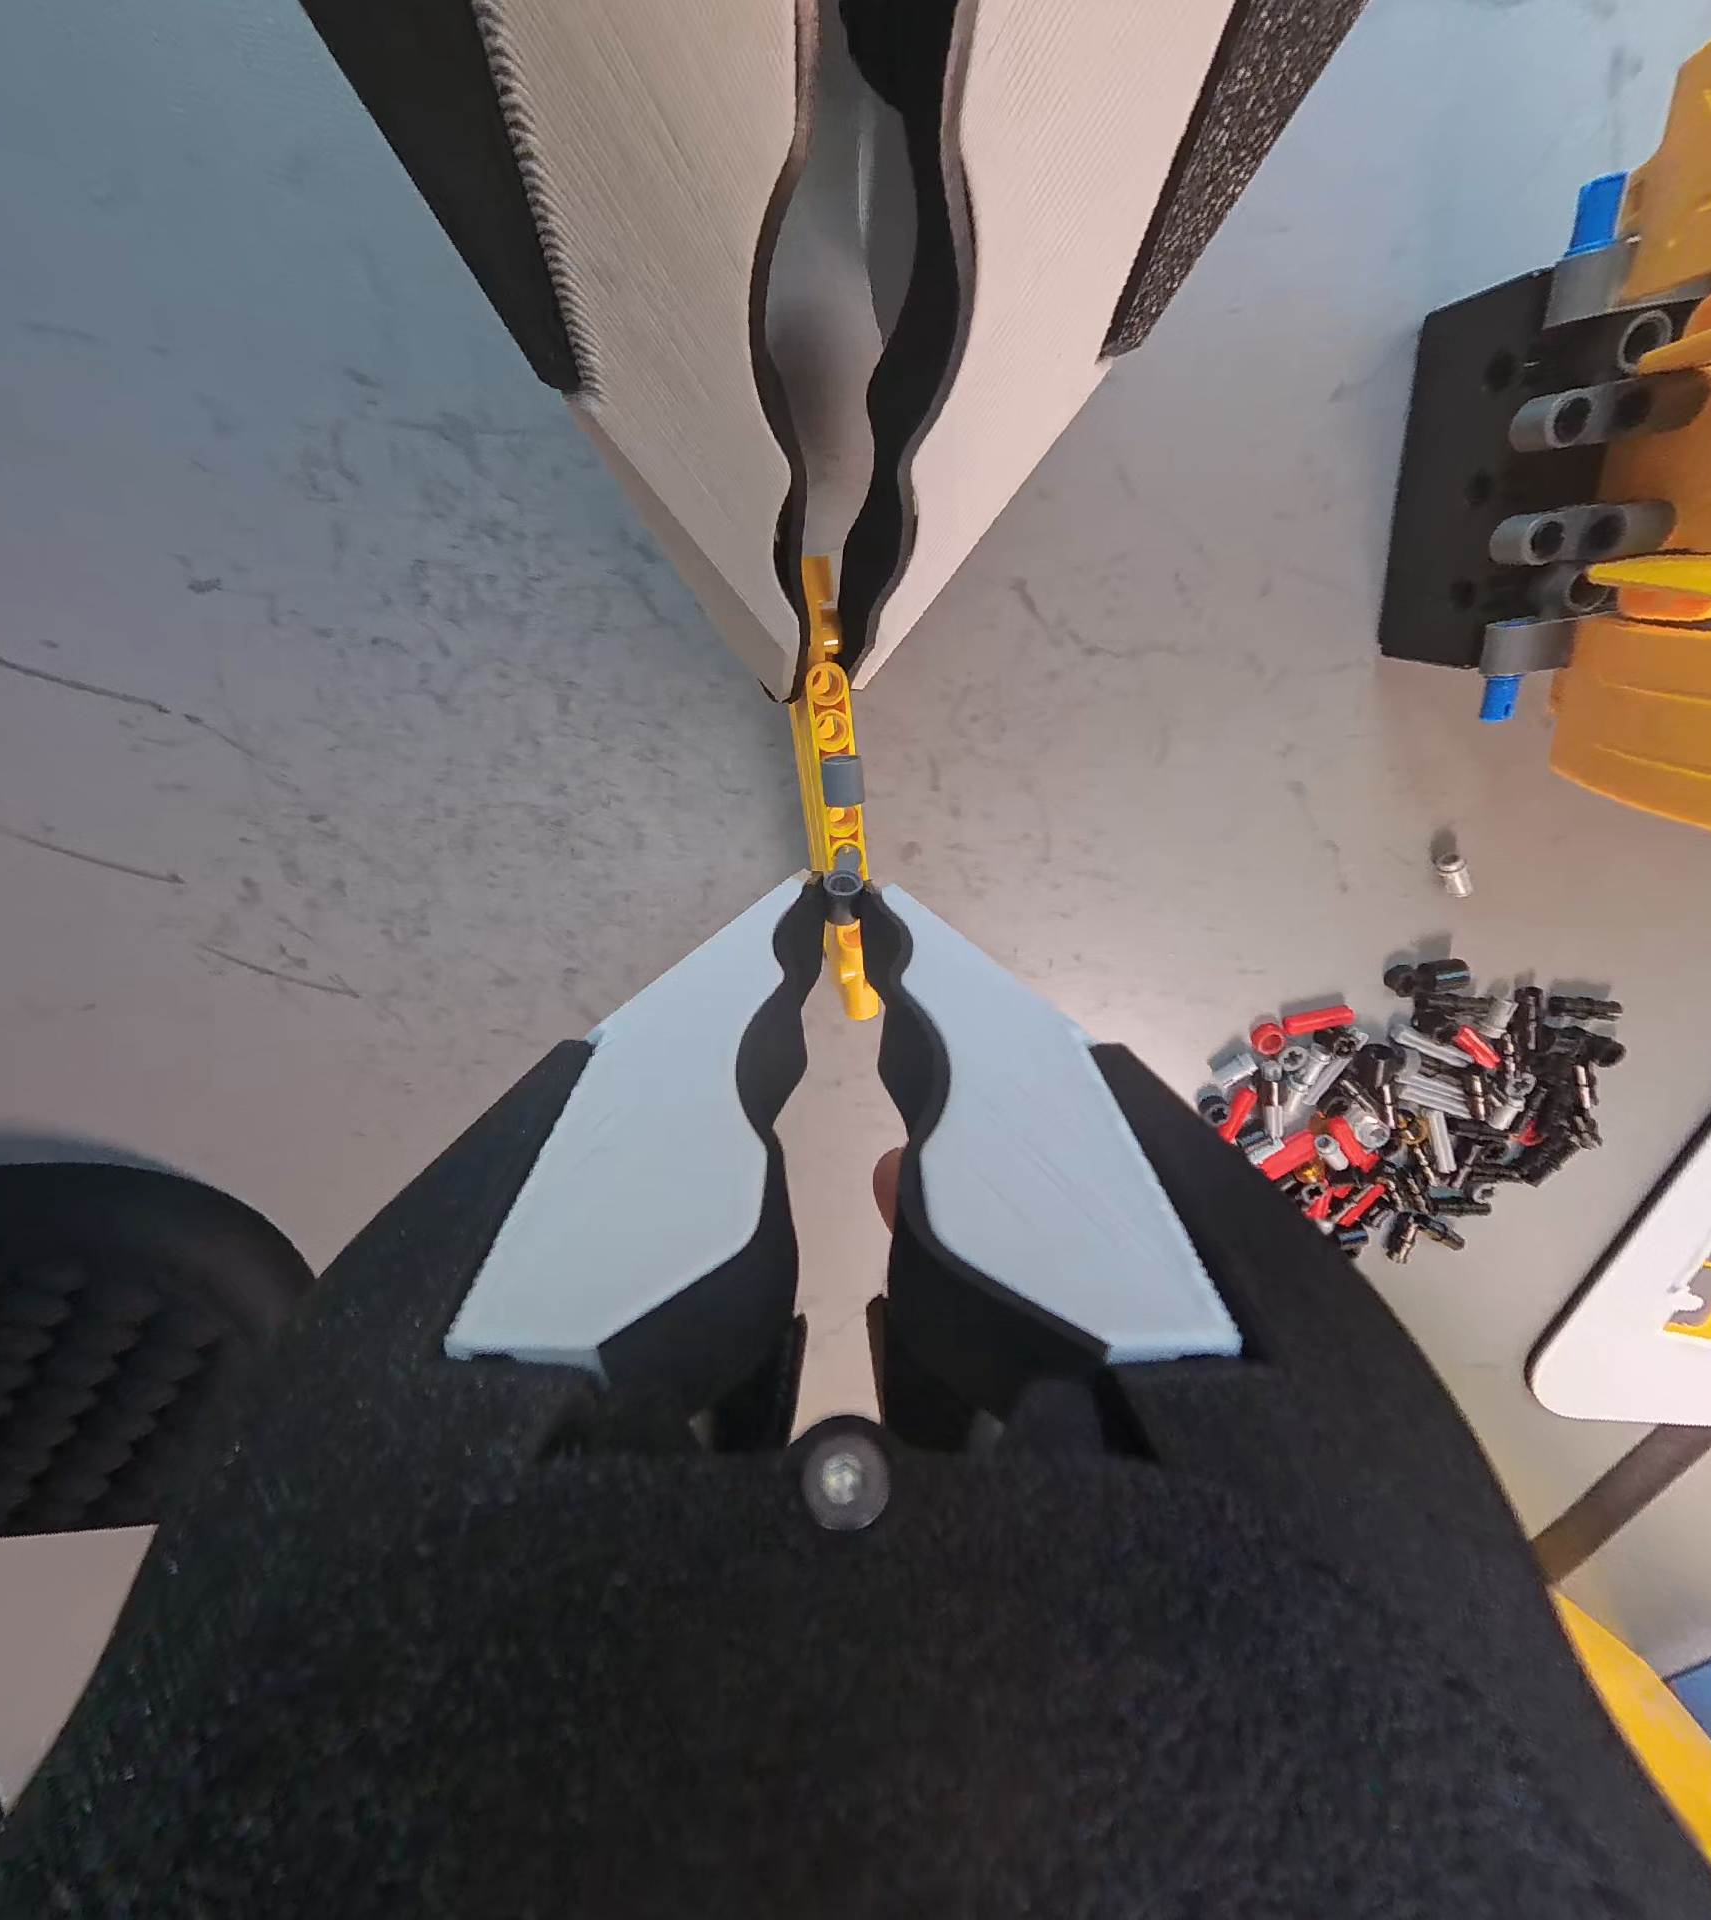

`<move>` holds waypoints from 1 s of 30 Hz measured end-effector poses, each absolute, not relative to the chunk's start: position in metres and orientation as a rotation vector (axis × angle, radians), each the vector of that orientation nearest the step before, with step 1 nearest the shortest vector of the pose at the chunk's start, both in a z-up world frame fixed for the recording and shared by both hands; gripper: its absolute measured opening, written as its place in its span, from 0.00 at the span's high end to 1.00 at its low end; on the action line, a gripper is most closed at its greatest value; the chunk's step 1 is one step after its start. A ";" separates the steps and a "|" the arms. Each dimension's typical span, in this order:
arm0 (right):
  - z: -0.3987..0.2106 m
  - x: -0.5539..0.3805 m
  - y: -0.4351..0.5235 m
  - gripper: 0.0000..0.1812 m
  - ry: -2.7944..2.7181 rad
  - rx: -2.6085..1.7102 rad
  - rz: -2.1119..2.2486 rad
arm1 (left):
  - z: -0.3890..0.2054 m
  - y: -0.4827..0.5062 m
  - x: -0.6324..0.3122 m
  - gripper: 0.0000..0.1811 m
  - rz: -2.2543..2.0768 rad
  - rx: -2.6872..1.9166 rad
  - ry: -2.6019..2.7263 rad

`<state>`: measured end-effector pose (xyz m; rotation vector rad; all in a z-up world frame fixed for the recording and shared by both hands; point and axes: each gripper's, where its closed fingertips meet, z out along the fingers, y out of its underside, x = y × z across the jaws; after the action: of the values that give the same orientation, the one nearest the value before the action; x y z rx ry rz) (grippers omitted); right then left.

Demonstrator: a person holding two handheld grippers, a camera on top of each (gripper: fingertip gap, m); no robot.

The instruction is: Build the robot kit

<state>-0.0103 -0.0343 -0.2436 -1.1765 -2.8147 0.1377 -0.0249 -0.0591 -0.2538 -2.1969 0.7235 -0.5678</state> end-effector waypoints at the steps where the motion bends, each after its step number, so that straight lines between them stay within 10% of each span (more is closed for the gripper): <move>1: -0.243 -0.011 -0.034 0.97 -2.820 -1.164 0.141 | -0.254 -0.059 -0.025 0.96 -0.570 -2.196 0.722; 30: -0.243 -0.007 -0.039 0.96 -2.909 -1.018 0.073 | -0.251 -0.063 -0.029 0.95 -0.475 -2.081 0.898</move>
<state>-0.0069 -0.0387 -0.2434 -1.0183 -2.9089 0.0734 -0.0292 -0.0627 -0.2506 -2.0810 0.8977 -0.4751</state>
